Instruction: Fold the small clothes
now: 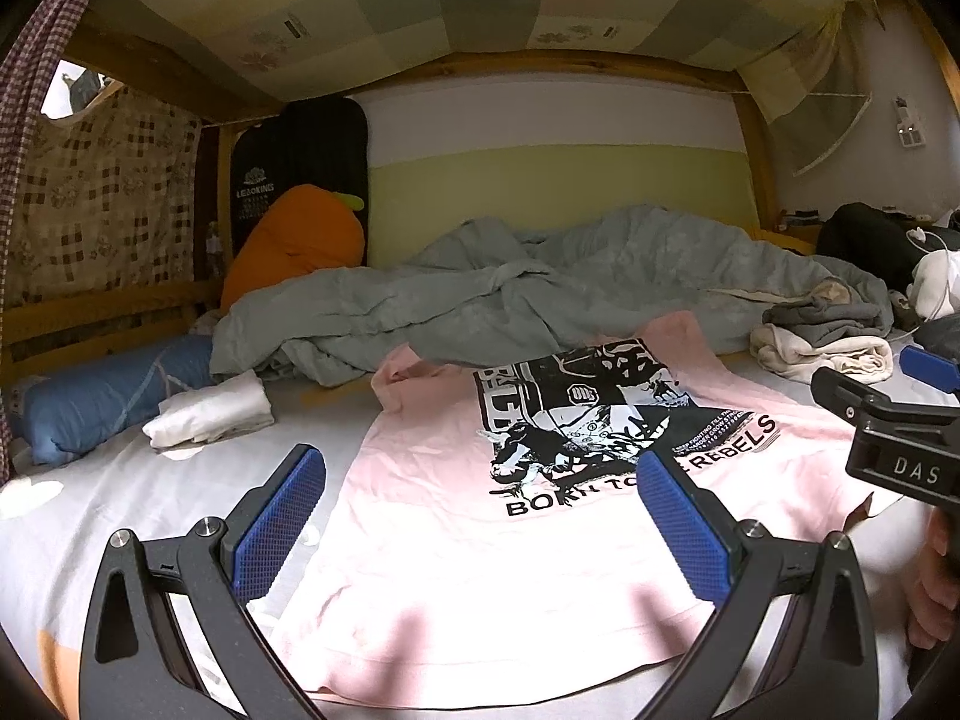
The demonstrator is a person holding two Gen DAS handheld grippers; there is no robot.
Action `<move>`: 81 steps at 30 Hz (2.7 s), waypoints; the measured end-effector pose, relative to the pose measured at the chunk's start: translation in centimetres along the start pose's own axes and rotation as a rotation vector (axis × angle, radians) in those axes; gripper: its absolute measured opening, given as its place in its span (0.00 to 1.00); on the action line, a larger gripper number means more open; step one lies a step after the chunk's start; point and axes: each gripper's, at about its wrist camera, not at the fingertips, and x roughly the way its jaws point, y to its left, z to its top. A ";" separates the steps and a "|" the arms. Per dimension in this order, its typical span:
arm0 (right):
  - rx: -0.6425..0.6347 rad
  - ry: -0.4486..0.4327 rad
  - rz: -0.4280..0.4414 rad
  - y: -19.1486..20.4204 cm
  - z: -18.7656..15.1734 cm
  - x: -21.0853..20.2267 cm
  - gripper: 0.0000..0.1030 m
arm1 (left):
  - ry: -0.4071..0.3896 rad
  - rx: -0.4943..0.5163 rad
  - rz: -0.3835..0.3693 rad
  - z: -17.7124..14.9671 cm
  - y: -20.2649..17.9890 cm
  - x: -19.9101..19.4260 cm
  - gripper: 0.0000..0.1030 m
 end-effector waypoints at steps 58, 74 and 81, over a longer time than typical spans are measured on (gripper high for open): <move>0.168 0.211 -0.058 -12.5 1.6 -2.4 0.36 | 0.285 -0.232 0.047 -2.6 10.3 -1.7 0.56; 0.431 0.477 0.051 -14.2 -4.7 2.2 0.30 | 0.433 -0.275 -0.044 -5.0 8.6 0.9 0.06; 0.461 0.344 0.012 -14.4 -3.6 -0.7 0.03 | 0.325 -0.338 0.071 -2.8 11.7 -1.6 0.06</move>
